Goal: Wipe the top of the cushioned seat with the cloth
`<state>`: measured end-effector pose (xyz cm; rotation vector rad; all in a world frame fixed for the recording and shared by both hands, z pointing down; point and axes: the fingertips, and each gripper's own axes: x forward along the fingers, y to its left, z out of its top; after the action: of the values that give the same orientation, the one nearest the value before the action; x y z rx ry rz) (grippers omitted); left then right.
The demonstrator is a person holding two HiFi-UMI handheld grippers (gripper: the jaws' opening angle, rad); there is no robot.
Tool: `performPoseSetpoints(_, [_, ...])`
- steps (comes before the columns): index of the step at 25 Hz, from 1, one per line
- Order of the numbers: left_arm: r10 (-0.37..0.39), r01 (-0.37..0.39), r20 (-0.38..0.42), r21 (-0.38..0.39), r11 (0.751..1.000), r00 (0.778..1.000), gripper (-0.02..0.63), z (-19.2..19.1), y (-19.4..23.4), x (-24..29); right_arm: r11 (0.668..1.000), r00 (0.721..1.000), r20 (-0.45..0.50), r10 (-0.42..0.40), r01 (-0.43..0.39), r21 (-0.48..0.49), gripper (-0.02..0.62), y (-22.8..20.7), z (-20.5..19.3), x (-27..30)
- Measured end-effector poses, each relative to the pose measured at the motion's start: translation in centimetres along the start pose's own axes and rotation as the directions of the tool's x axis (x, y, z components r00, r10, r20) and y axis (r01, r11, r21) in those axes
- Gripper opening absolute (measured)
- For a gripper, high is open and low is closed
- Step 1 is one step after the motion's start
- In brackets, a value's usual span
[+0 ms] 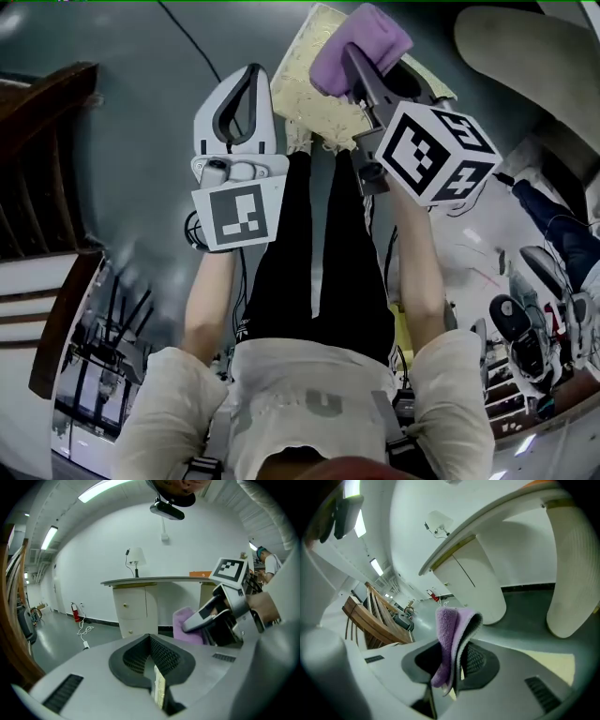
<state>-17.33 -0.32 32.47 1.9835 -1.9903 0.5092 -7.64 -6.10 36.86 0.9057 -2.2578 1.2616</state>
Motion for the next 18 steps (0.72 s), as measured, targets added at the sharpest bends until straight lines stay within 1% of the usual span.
performPoseSetpoints(3, [0.008, -0.009, -0.022, -0.019, 1.0, 1.0, 0.006, -1.3, -0.1, 0.0, 0.998, 1.0, -0.027, -0.009, 0.011, 0.054, 0.094, -0.6, -3.6, 3.7])
performPoseSetpoints(6, [0.018, -0.019, -0.047, -0.023, 1.0, 0.999, 0.006, -2.2, 0.6, -0.3, 0.993, 0.996, -0.092, -0.021, 0.031, 0.113, 0.094, -1.1, -7.2, 7.3])
performPoseSetpoints(8, [0.032, -0.033, -0.062, -0.023, 0.999, 0.998, 0.006, -2.8, 1.7, -0.7, 0.99, 0.991, -0.132, -0.036, 0.053, 0.13, 0.094, -1.2, -8.9, 9.2])
performPoseSetpoints(11, [0.058, -0.061, -0.076, -0.033, 0.998, 0.995, 0.006, -3.8, 3.4, -1.1, 0.987, 0.981, -0.182, -0.071, 0.095, 0.128, 0.094, -1.9, -10.7, 11.4])
performPoseSetpoints(14, [0.071, -0.074, -0.085, -0.04, 0.996, 0.994, 0.006, -4.5, 3.6, -1.1, 0.983, 0.968, -0.232, -0.093, 0.126, 0.133, 0.094, -3.2, -12.0, 12.4])
performPoseSetpoints(18, [0.069, -0.073, -0.076, -0.051, 0.996, 0.995, 0.006, -4.4, 3.1, -0.7, 0.978, 0.959, -0.271, -0.077, 0.126, 0.167, 0.094, -4.6, -12.5, 12.4])
